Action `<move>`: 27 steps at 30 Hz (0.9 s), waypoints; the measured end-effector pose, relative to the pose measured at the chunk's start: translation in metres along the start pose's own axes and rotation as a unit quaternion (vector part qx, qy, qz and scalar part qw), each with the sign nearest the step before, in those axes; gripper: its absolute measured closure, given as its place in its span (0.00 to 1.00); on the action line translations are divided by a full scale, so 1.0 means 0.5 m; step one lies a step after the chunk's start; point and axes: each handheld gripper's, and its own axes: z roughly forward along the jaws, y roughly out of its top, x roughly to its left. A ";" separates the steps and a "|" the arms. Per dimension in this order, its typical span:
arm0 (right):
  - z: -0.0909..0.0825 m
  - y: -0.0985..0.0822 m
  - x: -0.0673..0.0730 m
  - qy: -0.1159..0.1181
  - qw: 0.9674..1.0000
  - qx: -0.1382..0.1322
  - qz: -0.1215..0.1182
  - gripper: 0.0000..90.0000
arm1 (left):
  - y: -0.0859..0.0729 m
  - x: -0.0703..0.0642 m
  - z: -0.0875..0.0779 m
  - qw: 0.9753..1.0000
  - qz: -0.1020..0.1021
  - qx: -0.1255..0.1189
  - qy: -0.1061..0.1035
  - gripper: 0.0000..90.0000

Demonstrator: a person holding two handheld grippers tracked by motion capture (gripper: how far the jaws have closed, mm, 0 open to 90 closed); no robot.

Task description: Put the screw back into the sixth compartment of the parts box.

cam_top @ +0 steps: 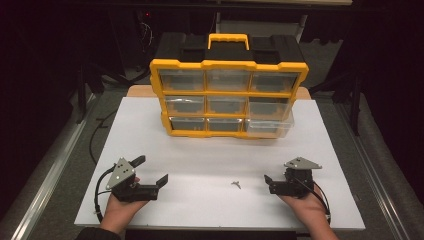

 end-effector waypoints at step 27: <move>-0.004 0.061 0.037 0.041 0.986 0.150 -0.055 0.19 | -0.002 -0.002 0.002 1.000 -0.002 0.008 0.002 0.00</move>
